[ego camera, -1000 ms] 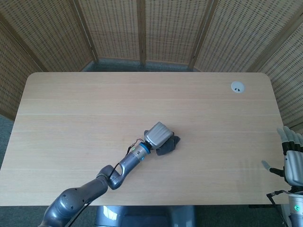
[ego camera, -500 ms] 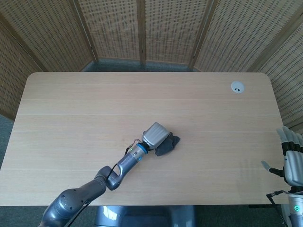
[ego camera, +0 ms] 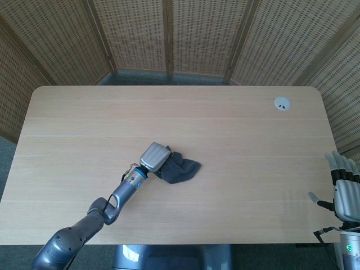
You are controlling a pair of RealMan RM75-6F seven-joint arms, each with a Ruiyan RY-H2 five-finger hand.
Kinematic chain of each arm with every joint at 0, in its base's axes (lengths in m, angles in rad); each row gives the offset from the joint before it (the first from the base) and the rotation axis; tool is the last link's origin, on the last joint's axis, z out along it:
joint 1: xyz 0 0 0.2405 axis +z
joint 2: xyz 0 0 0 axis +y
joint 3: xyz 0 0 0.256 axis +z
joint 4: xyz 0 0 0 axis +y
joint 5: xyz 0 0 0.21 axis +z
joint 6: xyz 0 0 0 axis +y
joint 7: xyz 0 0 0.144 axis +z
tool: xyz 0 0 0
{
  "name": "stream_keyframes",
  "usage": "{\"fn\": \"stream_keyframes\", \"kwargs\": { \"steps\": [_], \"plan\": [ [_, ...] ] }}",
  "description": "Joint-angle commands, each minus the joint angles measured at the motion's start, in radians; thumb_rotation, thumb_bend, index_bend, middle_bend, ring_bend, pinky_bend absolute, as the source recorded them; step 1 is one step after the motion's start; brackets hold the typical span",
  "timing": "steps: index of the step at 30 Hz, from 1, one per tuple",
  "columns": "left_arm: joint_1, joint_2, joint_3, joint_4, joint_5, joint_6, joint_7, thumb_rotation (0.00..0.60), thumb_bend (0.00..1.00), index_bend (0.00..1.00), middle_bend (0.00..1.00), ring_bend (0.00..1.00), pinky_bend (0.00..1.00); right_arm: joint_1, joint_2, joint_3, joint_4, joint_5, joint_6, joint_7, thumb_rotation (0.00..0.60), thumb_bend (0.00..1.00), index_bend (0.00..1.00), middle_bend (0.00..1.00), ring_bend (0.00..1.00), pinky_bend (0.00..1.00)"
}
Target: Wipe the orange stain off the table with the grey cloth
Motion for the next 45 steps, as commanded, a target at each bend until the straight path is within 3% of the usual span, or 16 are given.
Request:
{"fn": "stream_keyframes", "kwargs": {
  "steps": [1, 20, 38, 45],
  "plan": [
    [0.022, 0.025, 0.013, 0.007, 0.009, 0.014, -0.01, 0.6, 0.13, 0.72, 0.73, 0.72, 0.93, 0.001, -0.001, 0.001, 0.001, 0.002, -0.002, 0.001, 0.6, 0.0, 0.0, 0.0, 0.0, 0.0],
    [0.153, 0.164, 0.047, 0.042, 0.011, 0.015, -0.043, 0.6, 0.13, 0.72, 0.73, 0.72, 0.93, 0.0, -0.004, -0.005, -0.006, -0.009, 0.003, -0.011, 0.6, 0.0, 0.0, 0.0, 0.0, 0.0],
    [0.038, 0.073, 0.009, -0.012, 0.024, 0.026, 0.01, 0.6, 0.13, 0.72, 0.73, 0.72, 0.93, -0.001, 0.003, -0.001, -0.004, -0.003, 0.003, 0.006, 0.6, 0.0, 0.0, 0.0, 0.0, 0.0],
    [0.026, 0.1, -0.01, -0.055, 0.021, 0.067, 0.04, 0.6, 0.13, 0.72, 0.73, 0.72, 0.93, -0.002, 0.003, -0.001, -0.004, -0.005, 0.004, 0.005, 0.6, 0.0, 0.0, 0.0, 0.0, 0.0]
  ]
}}
